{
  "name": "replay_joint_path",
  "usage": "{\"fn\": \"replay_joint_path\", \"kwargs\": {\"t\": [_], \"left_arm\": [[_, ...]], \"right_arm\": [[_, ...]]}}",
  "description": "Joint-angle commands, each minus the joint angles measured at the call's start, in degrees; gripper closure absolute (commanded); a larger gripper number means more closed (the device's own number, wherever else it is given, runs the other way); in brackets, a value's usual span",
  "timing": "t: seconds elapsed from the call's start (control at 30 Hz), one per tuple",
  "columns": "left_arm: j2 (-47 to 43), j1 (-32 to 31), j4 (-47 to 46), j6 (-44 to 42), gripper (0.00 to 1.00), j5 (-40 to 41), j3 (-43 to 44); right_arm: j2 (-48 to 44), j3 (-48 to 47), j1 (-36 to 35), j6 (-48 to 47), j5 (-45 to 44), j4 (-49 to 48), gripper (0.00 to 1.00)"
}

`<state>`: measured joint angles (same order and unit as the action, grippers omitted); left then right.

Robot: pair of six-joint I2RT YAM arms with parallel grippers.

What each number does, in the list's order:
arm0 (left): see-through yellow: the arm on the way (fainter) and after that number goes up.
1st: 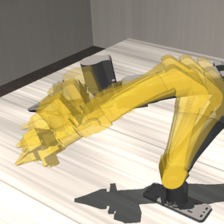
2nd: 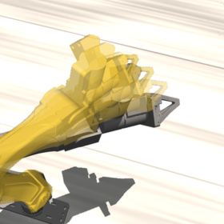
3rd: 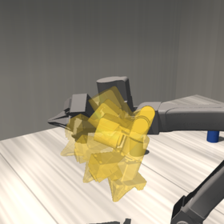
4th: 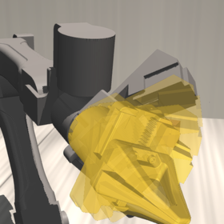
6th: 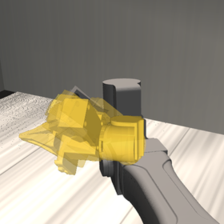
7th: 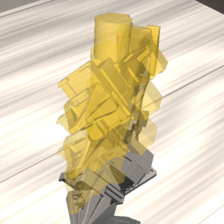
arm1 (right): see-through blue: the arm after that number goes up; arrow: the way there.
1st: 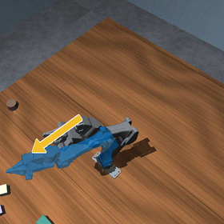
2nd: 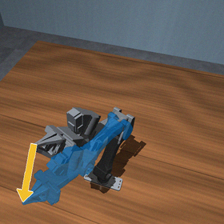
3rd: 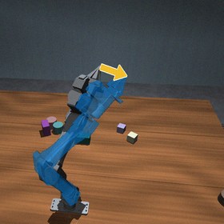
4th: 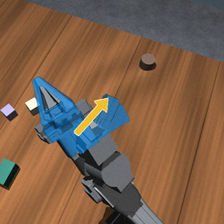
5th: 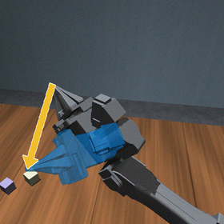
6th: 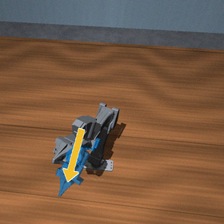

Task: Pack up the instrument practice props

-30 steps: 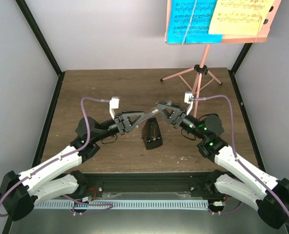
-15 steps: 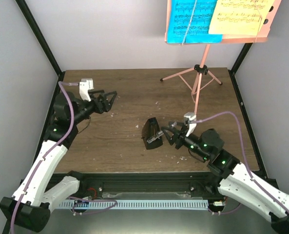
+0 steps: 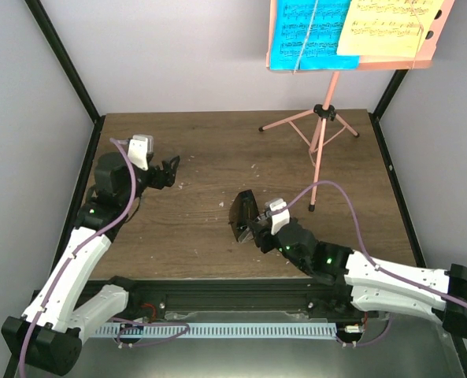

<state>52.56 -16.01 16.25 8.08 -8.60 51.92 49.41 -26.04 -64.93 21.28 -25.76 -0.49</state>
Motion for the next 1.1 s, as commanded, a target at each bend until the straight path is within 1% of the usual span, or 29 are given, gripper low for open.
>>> {"fn": "replay_joint_path", "kwargs": {"t": [0.0,0.2,0.43,0.8,1.07], "left_arm": [[-1.0,0.2,0.1,-2.6,0.12,1.2,-1.0],[-0.8,0.2,0.0,-2.7,0.13,0.0,-1.1],[-0.9,0.1,0.1,-2.9,0.13,0.0,-1.2],[-0.6,0.2,0.2,-3.0,0.13,-0.4,-1.3],[-0.5,0.1,0.2,-3.1,0.13,-0.8,-1.4]], "right_arm": [[1.2,1.4,-1.7,-4.1,-7.9,-9.9,0.61],[5.6,1.1,-2.6,-8.9,-10.5,-15.1,0.61],[7.7,1.6,-3.0,-9.5,-11.2,-17.6,0.61],[10.2,1.8,-3.2,-6.1,-11.2,-16.5,0.61],[12.4,1.6,-3.3,-3.8,-14.6,-13.7,0.62]]}}
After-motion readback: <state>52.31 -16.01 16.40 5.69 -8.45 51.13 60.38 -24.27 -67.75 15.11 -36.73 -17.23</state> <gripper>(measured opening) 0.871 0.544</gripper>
